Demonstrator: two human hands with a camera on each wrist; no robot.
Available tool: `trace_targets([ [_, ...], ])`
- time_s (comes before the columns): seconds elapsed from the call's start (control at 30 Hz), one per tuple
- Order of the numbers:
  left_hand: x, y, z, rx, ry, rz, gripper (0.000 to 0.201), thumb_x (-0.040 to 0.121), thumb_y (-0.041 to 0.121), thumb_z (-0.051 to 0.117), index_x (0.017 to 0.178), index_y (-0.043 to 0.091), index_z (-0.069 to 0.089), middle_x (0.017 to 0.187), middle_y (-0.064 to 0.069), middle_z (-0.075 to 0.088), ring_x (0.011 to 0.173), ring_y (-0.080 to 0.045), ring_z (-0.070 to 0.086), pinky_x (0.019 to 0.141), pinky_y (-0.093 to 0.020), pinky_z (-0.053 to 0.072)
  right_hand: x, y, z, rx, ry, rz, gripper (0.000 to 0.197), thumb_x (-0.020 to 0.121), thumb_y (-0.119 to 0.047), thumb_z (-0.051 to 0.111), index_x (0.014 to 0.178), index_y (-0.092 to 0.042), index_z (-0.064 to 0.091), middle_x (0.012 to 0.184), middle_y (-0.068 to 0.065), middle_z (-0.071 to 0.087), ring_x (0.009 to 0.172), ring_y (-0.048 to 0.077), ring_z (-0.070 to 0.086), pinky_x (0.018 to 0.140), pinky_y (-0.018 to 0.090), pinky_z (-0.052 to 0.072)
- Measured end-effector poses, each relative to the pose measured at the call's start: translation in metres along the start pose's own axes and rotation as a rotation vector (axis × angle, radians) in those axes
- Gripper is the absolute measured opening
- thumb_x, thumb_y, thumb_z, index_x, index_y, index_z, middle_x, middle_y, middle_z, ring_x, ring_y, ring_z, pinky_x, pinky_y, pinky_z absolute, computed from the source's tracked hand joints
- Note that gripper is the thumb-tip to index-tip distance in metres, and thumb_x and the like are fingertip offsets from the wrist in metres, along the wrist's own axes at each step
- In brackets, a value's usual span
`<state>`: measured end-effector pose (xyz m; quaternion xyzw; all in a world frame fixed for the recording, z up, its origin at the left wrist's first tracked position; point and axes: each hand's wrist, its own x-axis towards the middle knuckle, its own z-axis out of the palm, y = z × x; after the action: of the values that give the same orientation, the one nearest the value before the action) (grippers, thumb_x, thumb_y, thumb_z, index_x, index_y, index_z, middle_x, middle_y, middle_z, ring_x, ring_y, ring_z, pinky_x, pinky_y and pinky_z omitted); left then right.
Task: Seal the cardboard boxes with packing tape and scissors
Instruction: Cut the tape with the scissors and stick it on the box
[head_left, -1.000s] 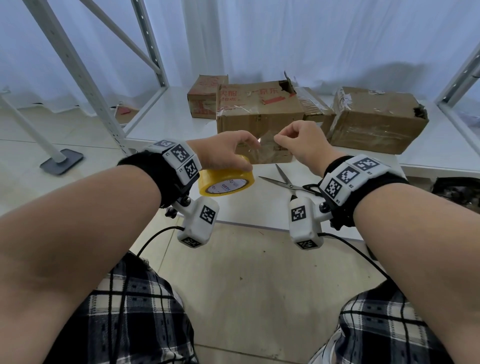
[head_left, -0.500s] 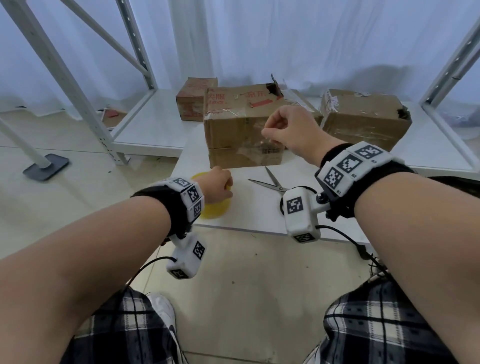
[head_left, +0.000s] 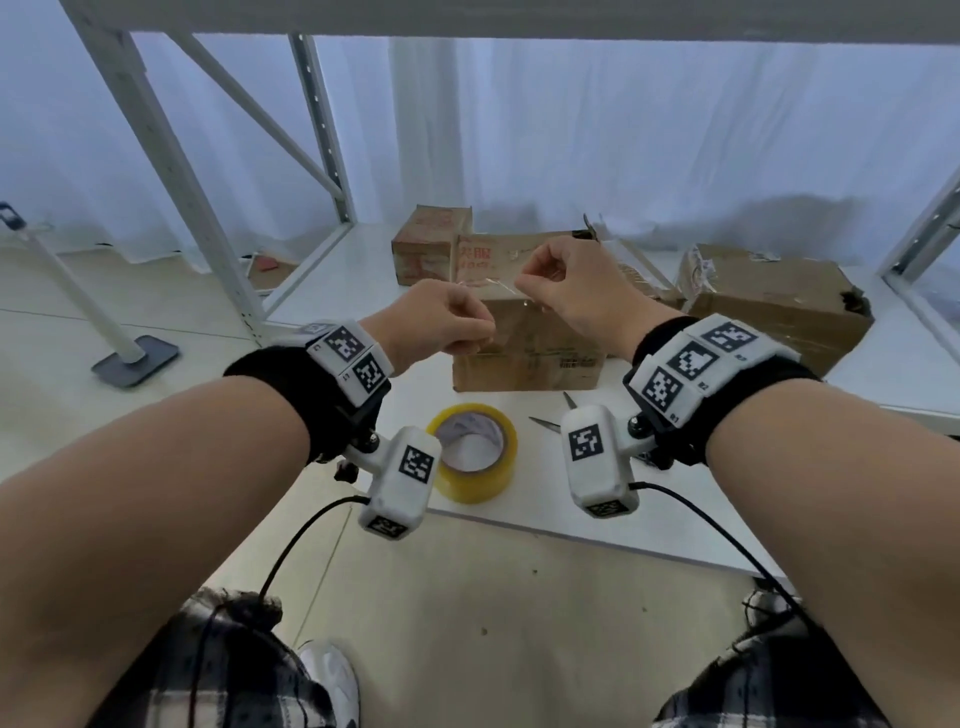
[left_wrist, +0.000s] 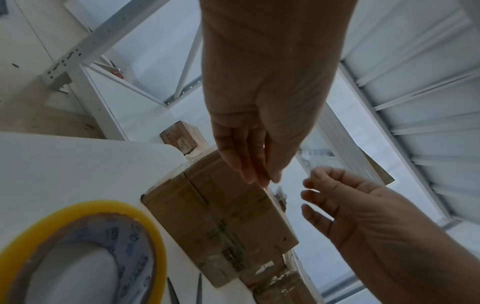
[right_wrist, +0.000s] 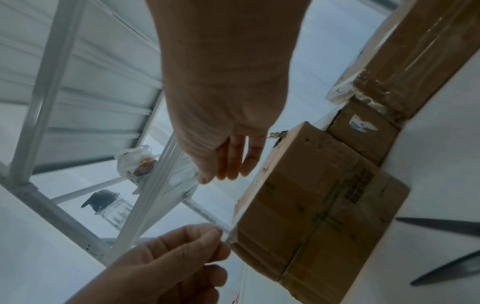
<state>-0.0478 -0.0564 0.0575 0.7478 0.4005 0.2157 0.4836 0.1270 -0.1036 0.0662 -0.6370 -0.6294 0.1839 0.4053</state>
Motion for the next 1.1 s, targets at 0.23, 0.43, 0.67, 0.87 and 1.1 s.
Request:
trace_targets([
  [0.23,0.011,-0.015,-0.016,-0.021,-0.006,-0.119,0.007,0.088,0.011,0.067,0.089,0.005,0.067,0.076,-0.003,0.071,0.065,-0.007,0.066,0.058,-0.016,0.053,0.02,0.001,0.019,-0.008,0.017,0.021,0.007,0.091,-0.012,0.064,0.087,-0.012,0.058,0.077,-0.003,0.06,0.073,0.012,0.058,0.075,0.025,0.052],
  [0.43,0.021,-0.026,-0.038,0.01,0.086,-0.187,0.011,0.093,0.01,0.058,0.099,0.003,0.065,0.09,-0.01,0.069,0.068,-0.013,0.065,0.062,-0.02,0.054,0.037,-0.004,0.022,-0.012,-0.022,0.002,0.005,0.095,-0.011,0.057,0.091,-0.013,0.055,0.078,-0.005,0.053,0.07,0.007,0.049,0.067,0.015,0.04],
  [0.67,0.04,-0.02,-0.039,-0.018,0.214,-0.026,0.032,0.093,0.043,0.057,0.103,0.014,0.065,0.093,0.003,0.066,0.082,-0.009,0.058,0.076,-0.024,0.05,0.052,-0.008,0.032,-0.085,-0.152,0.007,0.004,0.098,-0.016,0.052,0.098,-0.015,0.056,0.082,-0.011,0.052,0.071,-0.001,0.047,0.06,0.009,0.035],
  [0.87,0.056,-0.025,-0.036,0.064,0.252,-0.019,0.021,0.09,0.029,0.065,0.095,0.008,0.068,0.076,0.005,0.064,0.062,-0.003,0.053,0.056,-0.014,0.043,0.064,0.002,0.041,-0.124,-0.157,0.036,0.005,0.097,-0.016,0.054,0.098,-0.014,0.058,0.081,-0.013,0.053,0.072,0.0,0.048,0.062,0.011,0.034],
  [1.1,0.066,-0.024,-0.033,0.02,0.264,-0.088,0.016,0.093,0.026,0.06,0.086,0.011,0.063,0.073,0.003,0.06,0.061,-0.007,0.05,0.058,-0.018,0.041,0.079,0.011,0.049,-0.15,-0.094,0.058,0.011,0.093,-0.017,0.061,0.098,-0.009,0.066,0.088,-0.005,0.057,0.069,-0.001,0.048,0.06,0.01,0.035],
])
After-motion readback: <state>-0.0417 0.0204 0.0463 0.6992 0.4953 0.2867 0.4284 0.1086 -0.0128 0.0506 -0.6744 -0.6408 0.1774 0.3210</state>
